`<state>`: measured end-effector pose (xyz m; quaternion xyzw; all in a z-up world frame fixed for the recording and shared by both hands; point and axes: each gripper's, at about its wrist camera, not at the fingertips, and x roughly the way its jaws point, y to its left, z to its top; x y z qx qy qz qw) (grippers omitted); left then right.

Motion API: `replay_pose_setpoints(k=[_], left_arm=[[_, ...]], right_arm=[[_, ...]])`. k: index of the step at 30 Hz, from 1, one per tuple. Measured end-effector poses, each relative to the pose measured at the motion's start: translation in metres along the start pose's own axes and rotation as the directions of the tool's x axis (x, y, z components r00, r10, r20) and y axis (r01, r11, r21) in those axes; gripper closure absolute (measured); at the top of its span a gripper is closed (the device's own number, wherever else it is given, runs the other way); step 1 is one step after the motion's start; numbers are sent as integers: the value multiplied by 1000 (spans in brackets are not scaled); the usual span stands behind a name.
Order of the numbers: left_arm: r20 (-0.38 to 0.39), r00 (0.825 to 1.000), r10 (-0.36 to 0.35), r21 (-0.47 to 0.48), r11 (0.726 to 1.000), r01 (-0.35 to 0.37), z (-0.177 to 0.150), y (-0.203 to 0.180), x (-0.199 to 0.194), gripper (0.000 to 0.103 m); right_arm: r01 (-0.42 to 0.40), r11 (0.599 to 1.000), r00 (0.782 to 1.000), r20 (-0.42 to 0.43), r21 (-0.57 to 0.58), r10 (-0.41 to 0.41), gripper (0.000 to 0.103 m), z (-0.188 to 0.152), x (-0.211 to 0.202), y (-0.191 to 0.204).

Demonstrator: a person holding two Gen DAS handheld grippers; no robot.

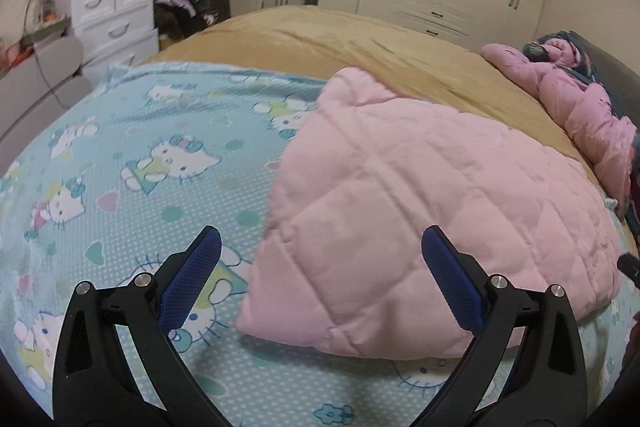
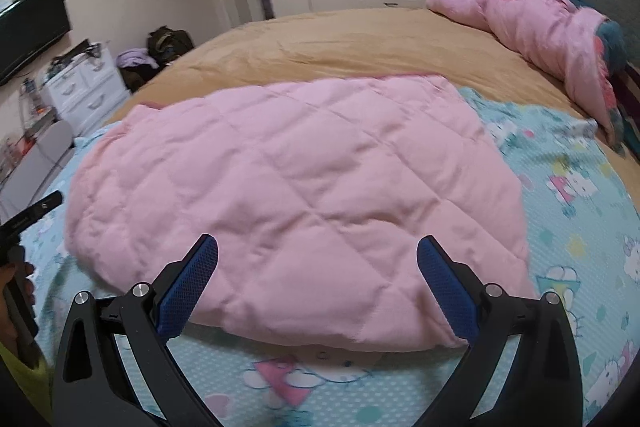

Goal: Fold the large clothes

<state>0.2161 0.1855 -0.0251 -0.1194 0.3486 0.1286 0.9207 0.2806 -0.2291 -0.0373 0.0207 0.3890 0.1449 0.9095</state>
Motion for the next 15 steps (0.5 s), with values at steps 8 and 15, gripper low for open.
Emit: replay_pose_setpoints(k=[8, 15], left_arm=[[-92, 995, -38, -123, 992, 27, -5, 39, 21, 9], [-127, 940, -317, -392, 886, 246, -21, 85, 24, 9]], right_arm=[[45, 992, 998, -48, 119, -39, 4, -23, -1, -56], [25, 984, 994, -113, 179, -4, 4, -45, -3, -93]])
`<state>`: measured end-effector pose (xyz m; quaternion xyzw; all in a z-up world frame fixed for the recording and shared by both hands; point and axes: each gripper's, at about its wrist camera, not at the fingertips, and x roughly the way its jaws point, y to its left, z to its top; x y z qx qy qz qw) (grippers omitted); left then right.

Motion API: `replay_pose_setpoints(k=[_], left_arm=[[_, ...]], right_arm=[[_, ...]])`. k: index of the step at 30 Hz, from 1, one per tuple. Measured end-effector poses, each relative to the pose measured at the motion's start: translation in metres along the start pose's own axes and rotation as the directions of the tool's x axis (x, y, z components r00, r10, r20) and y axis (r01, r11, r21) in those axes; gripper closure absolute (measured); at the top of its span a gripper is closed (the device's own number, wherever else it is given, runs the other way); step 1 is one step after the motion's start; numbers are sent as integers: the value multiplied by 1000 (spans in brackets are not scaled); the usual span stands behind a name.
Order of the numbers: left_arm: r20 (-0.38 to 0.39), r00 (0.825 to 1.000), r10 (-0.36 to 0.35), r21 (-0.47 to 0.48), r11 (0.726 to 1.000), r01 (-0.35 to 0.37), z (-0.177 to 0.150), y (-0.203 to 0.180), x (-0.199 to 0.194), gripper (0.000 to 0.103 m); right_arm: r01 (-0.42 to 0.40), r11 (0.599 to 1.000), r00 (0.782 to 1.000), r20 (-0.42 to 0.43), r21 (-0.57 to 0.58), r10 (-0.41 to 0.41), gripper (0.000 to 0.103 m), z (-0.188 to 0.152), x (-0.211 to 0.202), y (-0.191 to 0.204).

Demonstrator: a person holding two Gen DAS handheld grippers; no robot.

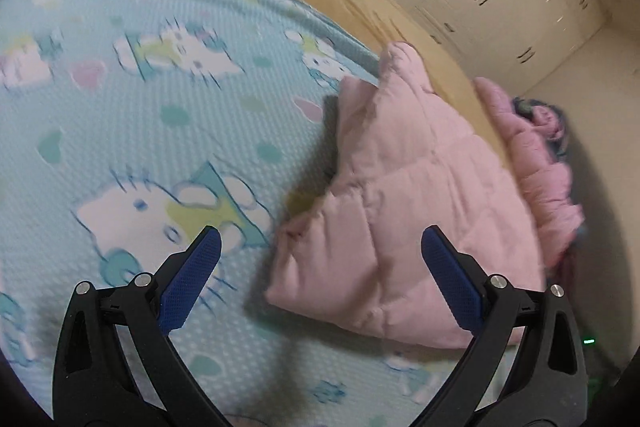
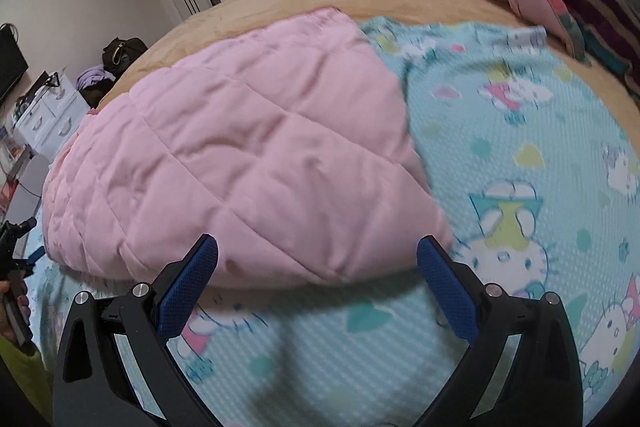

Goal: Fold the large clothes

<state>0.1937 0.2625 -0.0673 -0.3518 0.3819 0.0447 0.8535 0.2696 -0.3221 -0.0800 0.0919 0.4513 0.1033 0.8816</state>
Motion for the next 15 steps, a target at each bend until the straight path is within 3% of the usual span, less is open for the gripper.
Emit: replay_pose_setpoints(k=[4, 6, 11, 15], left_arm=[[-106, 992, -67, 13, 998, 68, -4, -8, 25, 9], [-160, 986, -45, 13, 999, 48, -5, -9, 42, 9], [-192, 973, -126, -58, 991, 117, 6, -5, 64, 8], [-180, 971, -154, -61, 987, 146, 10, -4, 72, 8]], right_arm=[[-84, 992, 996, -32, 93, 88, 4, -4, 6, -22], [-121, 982, 991, -47, 146, 129, 4, -3, 11, -31], [-228, 948, 953, -146, 224, 264, 4, 6, 40, -51], [-292, 925, 935, -131, 242, 330, 4, 16, 51, -58]])
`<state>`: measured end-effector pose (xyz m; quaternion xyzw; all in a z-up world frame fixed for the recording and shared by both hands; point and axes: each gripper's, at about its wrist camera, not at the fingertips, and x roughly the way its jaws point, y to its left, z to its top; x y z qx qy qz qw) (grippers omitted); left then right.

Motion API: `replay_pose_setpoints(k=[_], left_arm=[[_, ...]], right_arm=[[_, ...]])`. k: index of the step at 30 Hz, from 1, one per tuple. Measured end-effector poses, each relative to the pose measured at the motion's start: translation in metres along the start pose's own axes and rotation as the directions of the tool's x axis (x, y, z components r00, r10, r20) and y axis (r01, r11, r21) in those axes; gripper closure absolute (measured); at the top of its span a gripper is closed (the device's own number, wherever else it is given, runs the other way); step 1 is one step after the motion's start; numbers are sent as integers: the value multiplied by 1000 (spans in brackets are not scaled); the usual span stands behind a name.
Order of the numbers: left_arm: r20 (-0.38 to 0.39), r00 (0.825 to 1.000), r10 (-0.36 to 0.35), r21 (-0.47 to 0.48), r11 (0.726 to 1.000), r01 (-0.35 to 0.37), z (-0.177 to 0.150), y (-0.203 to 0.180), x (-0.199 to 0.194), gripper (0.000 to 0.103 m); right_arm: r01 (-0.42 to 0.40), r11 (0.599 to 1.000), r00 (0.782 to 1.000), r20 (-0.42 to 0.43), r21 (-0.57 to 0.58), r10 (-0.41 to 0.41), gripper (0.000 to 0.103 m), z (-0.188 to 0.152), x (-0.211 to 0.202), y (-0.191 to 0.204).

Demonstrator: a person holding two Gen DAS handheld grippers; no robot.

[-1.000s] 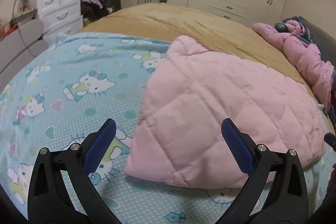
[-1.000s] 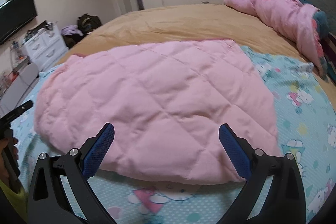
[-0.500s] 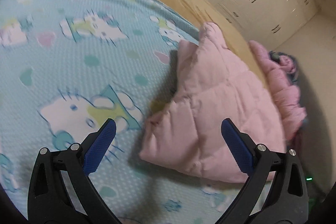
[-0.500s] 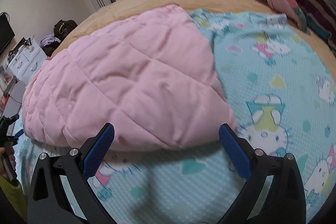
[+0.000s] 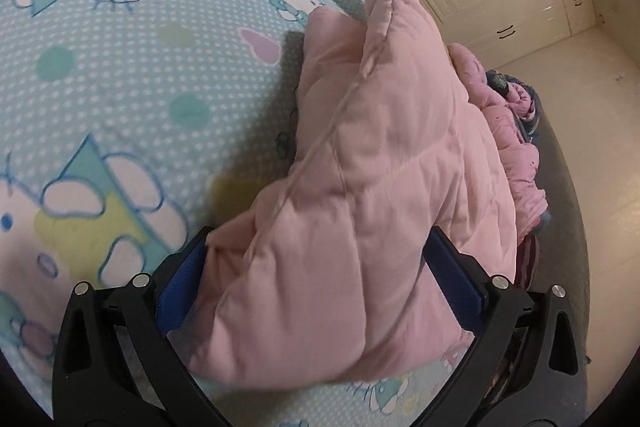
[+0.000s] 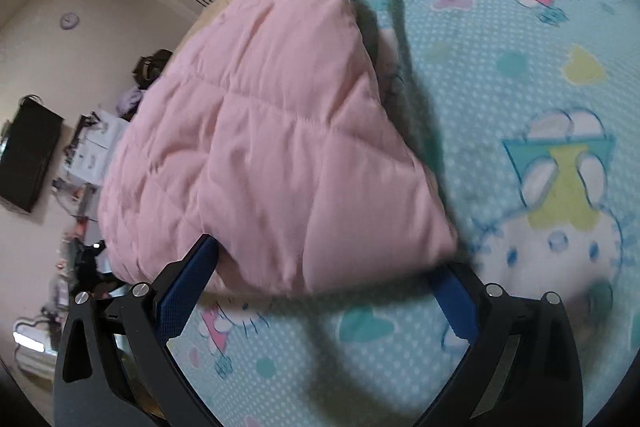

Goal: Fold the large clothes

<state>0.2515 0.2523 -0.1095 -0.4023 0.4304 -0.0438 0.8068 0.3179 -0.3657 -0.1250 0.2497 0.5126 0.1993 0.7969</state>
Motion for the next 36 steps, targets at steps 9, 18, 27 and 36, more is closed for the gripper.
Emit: replay_pose_setpoints(k=[9, 18, 27, 36], left_arm=[[-33, 999, -23, 52, 998, 24, 14, -7, 9, 8], [-51, 999, -2, 131, 991, 9, 26, -24, 25, 8], [11, 997, 76, 256, 964, -77, 23, -55, 38, 27], [104, 980, 169, 400, 895, -196, 15, -99, 42, 57]], right_arm=[[-108, 994, 989, -103, 25, 110, 4, 43, 21, -11], [-209, 977, 965, -150, 46, 214, 4, 92, 44, -13], [-154, 987, 983, -112, -52, 147, 8, 94, 52, 16], [-67, 974, 998, 6, -214, 70, 58, 73, 15, 41]])
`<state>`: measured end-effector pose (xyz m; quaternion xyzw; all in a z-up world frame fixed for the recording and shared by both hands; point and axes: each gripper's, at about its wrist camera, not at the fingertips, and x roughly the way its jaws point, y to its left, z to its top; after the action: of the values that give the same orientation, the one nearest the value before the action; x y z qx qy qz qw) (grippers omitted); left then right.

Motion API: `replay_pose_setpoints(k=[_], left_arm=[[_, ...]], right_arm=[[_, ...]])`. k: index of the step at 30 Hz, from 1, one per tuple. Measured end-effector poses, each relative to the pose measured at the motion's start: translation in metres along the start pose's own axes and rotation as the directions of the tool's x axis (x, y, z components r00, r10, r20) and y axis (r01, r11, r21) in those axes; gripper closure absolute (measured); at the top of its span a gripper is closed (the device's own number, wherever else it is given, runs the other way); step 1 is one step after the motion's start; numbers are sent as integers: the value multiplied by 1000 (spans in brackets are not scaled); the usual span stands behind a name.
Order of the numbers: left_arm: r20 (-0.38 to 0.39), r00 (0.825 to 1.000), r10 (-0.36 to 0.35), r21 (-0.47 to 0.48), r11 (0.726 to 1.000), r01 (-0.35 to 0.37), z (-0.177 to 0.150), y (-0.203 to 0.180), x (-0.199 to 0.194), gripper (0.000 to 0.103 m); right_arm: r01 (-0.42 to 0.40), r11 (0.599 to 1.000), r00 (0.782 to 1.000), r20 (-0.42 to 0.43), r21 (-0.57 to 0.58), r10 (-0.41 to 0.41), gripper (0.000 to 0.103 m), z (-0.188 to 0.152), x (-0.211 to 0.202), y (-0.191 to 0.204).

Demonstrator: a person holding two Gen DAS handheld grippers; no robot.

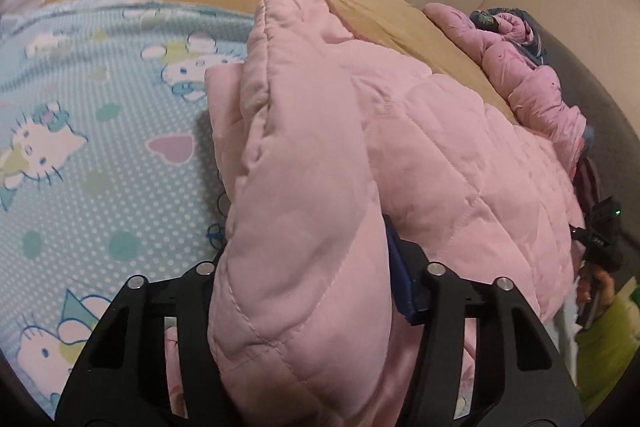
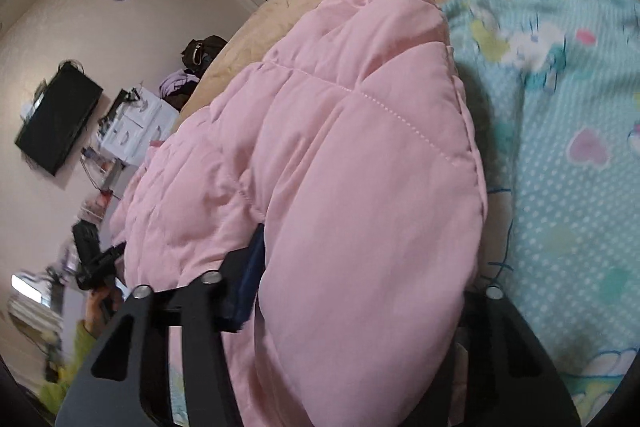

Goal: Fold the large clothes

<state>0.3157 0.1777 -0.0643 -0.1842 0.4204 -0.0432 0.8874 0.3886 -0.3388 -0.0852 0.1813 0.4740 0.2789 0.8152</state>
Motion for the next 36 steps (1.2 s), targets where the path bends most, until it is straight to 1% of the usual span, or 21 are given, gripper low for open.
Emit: replay_pose_setpoints(k=[2, 3, 7, 10, 14, 17, 21, 23, 30, 34, 36], left_arm=[[17, 1000, 15, 24, 1000, -15, 1, -6, -2, 62], [22, 1000, 19, 31, 999, -20, 3, -6, -4, 63], [58, 998, 31, 66, 997, -34, 4, -13, -14, 68], [90, 995, 31, 92, 995, -39, 6, -18, -26, 70], [137, 991, 9, 107, 994, -24, 8, -28, -43, 71], [164, 986, 1, 108, 994, -19, 5, -35, -52, 71], [183, 983, -7, 118, 993, -15, 3, -43, -65, 72], [197, 980, -10, 123, 992, -15, 2, -46, -73, 72], [222, 975, -4, 146, 989, -29, -16, -50, -106, 72], [229, 973, 1, 161, 986, -39, -35, -51, -127, 72], [230, 973, 4, 169, 985, -44, -43, -51, -133, 72]], right_arm=[[24, 1000, 1000, 4, -11, -24, 59, 0, 0, 4], [35, 999, 999, 7, -17, -35, 60, 0, 0, 7], [51, 998, 998, 38, -34, -49, 62, -2, -3, 13], [42, 997, 997, 74, -62, -37, 64, -5, -9, 26], [34, 997, 994, 101, -71, -26, 68, -8, -26, 32], [29, 994, 993, 120, -103, -16, 69, -9, -39, 47], [15, 985, 991, 131, -174, 8, 70, -13, -53, 82], [14, 981, 991, 132, -194, 12, 70, -14, -54, 101], [-41, 970, 990, 124, -242, 73, 70, -38, -72, 124], [-70, 968, 989, 109, -241, 99, 70, -54, -77, 127], [-85, 973, 988, 106, -216, 109, 70, -63, -78, 120]])
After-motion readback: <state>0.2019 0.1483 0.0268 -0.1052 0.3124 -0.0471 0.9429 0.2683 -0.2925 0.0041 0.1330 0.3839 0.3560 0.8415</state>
